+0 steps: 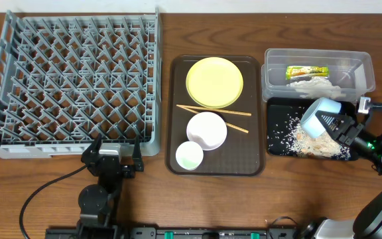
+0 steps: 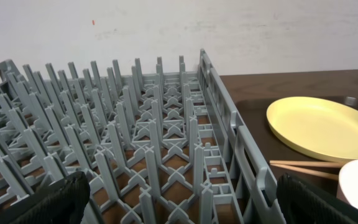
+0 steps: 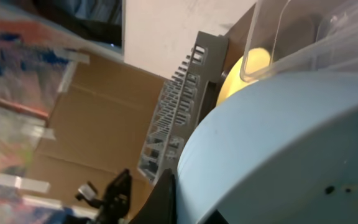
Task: Sort waste into correct bins and load items into the dishwasher
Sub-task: 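Lift the blue bowl and tip the rice onto the black tray, then return the blue bowl to the brown tray with the right gripper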
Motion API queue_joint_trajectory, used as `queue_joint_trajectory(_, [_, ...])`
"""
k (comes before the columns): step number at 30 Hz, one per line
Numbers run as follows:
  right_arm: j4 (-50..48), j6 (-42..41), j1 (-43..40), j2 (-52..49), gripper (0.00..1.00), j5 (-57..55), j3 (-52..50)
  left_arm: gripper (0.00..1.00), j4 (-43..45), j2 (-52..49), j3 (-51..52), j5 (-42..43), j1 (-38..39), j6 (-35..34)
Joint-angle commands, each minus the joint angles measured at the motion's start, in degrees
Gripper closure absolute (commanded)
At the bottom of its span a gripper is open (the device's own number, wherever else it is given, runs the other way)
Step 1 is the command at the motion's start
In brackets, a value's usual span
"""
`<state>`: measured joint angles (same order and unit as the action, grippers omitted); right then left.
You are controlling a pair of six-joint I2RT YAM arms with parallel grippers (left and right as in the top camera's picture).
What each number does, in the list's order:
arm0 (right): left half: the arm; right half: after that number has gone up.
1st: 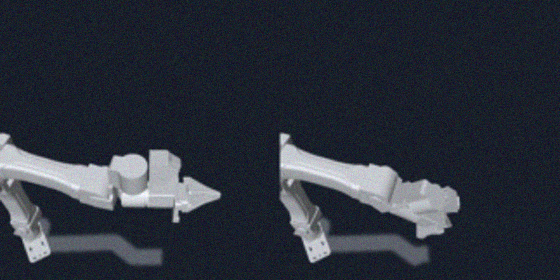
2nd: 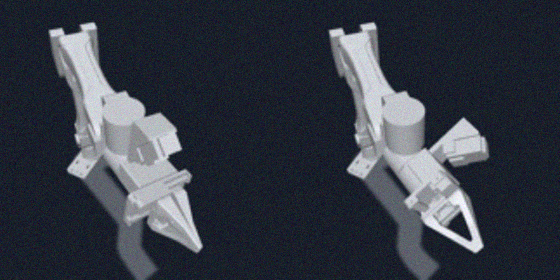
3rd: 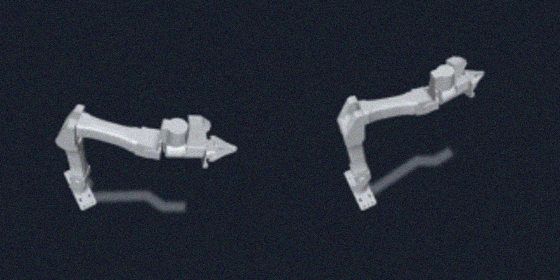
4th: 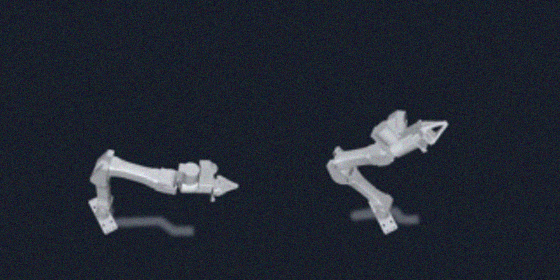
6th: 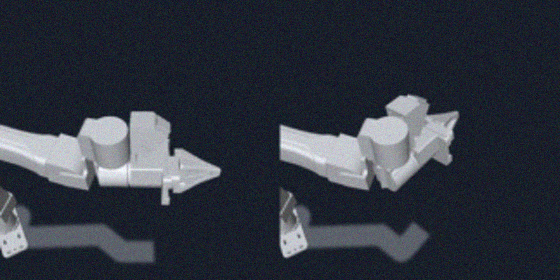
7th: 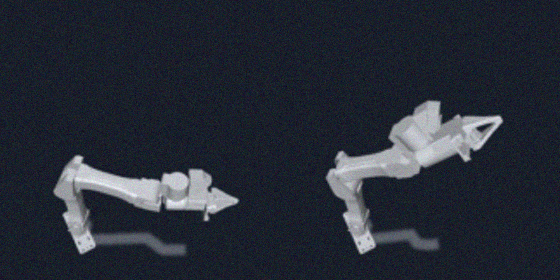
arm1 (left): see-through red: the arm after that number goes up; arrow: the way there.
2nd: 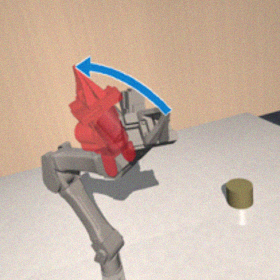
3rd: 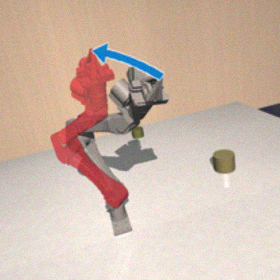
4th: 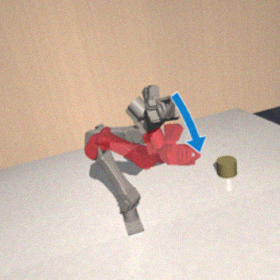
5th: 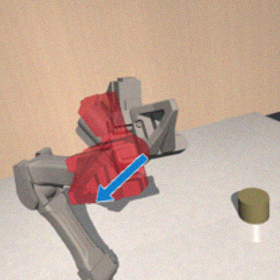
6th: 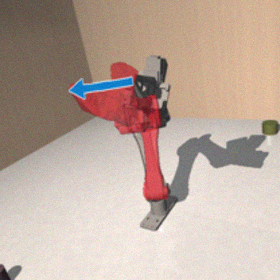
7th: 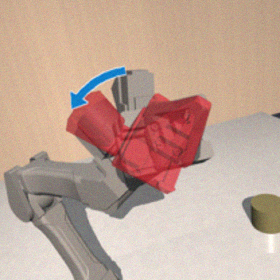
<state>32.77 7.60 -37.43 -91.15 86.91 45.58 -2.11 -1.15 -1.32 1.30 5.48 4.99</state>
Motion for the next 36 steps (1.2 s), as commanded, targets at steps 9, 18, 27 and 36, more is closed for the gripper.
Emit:
queue_joint_trajectory(9, [0.3,-11.2,-0.4,-0.2,0.99,2.3,-0.3,0.04,-2.1,0.1,1.0,-1.1,0.1,1.0])
queue_joint_trajectory(18, [-0.7,-11.8,-0.3,-0.2,0.99,2.5,-0.3,0.04,-2.1,0.1,1.0,-1.1,0.1,1.0])
queue_joint_trajectory(27, [-3.5,-12.0,8.5,4.5,0.99,2.4,1.0,0.04,-2.1,0.1,1.0,-1.1,0.1,1.0])
queue_joint_trajectory(36, [-10.7,-25.8,39.4,10.5,0.99,-19.6,9.9,0.04,-2.1,0.1,1.0,-1.1,0.1,1.0])
